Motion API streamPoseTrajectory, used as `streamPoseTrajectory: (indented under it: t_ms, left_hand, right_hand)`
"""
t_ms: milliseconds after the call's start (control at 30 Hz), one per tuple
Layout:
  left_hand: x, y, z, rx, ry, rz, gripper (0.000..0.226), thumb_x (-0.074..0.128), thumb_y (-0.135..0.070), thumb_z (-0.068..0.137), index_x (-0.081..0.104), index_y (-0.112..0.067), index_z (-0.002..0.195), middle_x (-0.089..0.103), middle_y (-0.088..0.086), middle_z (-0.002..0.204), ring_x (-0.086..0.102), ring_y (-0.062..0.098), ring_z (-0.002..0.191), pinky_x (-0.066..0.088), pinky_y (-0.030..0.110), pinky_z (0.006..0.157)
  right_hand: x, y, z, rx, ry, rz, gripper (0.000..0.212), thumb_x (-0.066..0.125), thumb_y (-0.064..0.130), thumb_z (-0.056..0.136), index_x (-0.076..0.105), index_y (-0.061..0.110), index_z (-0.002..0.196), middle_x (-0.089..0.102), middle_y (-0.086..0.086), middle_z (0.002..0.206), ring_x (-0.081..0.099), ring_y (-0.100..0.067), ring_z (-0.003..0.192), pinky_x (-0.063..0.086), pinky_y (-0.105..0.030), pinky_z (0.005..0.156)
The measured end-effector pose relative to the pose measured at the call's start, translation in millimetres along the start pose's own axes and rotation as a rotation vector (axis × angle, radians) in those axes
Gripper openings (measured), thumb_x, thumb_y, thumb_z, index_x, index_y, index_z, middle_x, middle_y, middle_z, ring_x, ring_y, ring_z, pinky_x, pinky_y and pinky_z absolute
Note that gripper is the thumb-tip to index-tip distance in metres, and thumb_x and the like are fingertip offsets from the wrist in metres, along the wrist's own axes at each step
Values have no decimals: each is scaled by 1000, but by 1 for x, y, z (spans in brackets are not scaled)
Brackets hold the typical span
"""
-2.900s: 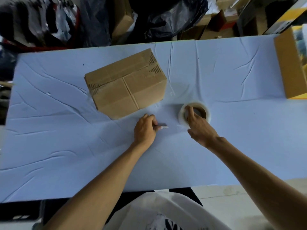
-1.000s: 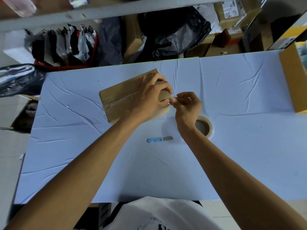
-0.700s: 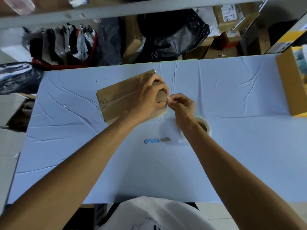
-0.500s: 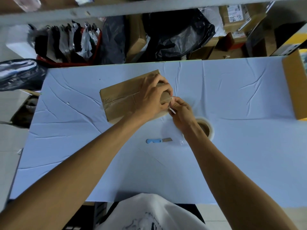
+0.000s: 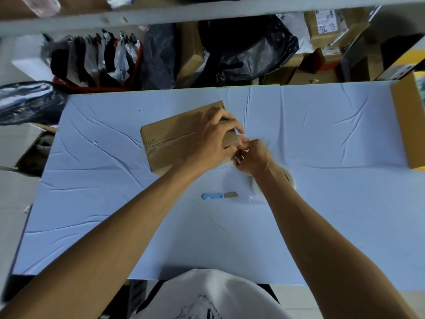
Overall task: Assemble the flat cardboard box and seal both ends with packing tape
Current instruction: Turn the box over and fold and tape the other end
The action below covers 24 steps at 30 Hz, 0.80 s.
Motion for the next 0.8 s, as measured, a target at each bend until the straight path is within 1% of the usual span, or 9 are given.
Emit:
streamPoseTrajectory:
  t_ms: [133, 267, 333, 400, 500, 567, 633, 700, 800]
  left_hand:
    - [-6, 5, 4, -6, 43, -2, 17, 73, -18, 69, 68, -24, 83, 47, -1, 117, 38, 23, 118, 30, 39, 104]
    - [-14, 5, 12, 103, 175, 230, 17, 76, -30, 69, 65, -29, 82, 37, -6, 109, 34, 23, 111, 18, 30, 96]
    - [-18, 5, 16, 148, 200, 264, 16, 75, -34, 69, 65, -29, 79, 35, -8, 104, 31, 23, 104, 23, 30, 92]
    - [-18, 6, 18, 183, 167, 280, 12, 72, -37, 70, 65, -30, 76, 37, -8, 102, 33, 25, 101, 26, 32, 89]
    - [-16, 10, 18, 182, 127, 307, 10, 66, -39, 71, 64, -30, 76, 44, -4, 104, 35, 26, 104, 28, 43, 95]
    - [-14, 11, 17, 189, 148, 310, 9, 64, -38, 71, 63, -30, 77, 45, -1, 110, 34, 27, 112, 24, 50, 100]
    - [-12, 13, 18, 183, 186, 291, 12, 61, -39, 71, 63, -30, 78, 45, 1, 118, 31, 29, 121, 20, 55, 104]
    - [-13, 15, 21, 164, 218, 282, 16, 61, -42, 70, 63, -30, 79, 44, 1, 124, 27, 29, 126, 17, 58, 106]
    - [-17, 18, 26, 169, 258, 285, 19, 71, -40, 67, 63, -30, 81, 42, 0, 128, 22, 27, 129, 15, 55, 107]
  right_hand:
    - [4, 0, -11, -84, 18, -57, 35, 41, -4, 86, 65, 13, 68, 45, -4, 70, 39, -12, 62, 41, -21, 73]
    - [2, -3, -9, -59, 9, -86, 26, 46, -2, 86, 65, 12, 76, 50, -5, 72, 44, -12, 65, 42, -21, 76]
    - [-2, -9, -5, -98, 25, -89, 22, 48, 0, 85, 65, 11, 77, 46, -5, 73, 42, -12, 63, 40, -19, 70]
    - [-4, -13, -4, -177, 43, -77, 18, 50, 0, 86, 65, 10, 79, 49, -5, 72, 44, -11, 61, 41, -18, 64]
    - [-3, -15, -8, -359, 13, -33, 19, 56, -5, 86, 68, 8, 79, 60, -4, 68, 55, -12, 63, 48, -20, 67]
    - [-3, -19, -13, -430, 19, 1, 18, 58, -7, 85, 69, 7, 81, 66, -4, 71, 60, -15, 68, 51, -21, 72]
    - [-4, -25, -17, -440, 88, 22, 15, 58, -4, 87, 69, 5, 91, 71, -6, 85, 67, -16, 82, 52, -22, 81]
    - [-6, -29, -20, -416, 141, 30, 19, 56, -1, 89, 69, 5, 103, 73, -5, 99, 68, -15, 97, 51, -23, 91]
    - [-7, -28, -24, -471, 138, -35, 21, 59, 1, 88, 69, 5, 106, 75, 0, 97, 68, -11, 99, 50, -23, 93]
Point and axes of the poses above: each hand's wrist, its own z-axis towards the middle knuckle, its own x-axis out of the palm, y = z × x, the point moved 2 cm from there along z, towards the middle knuckle
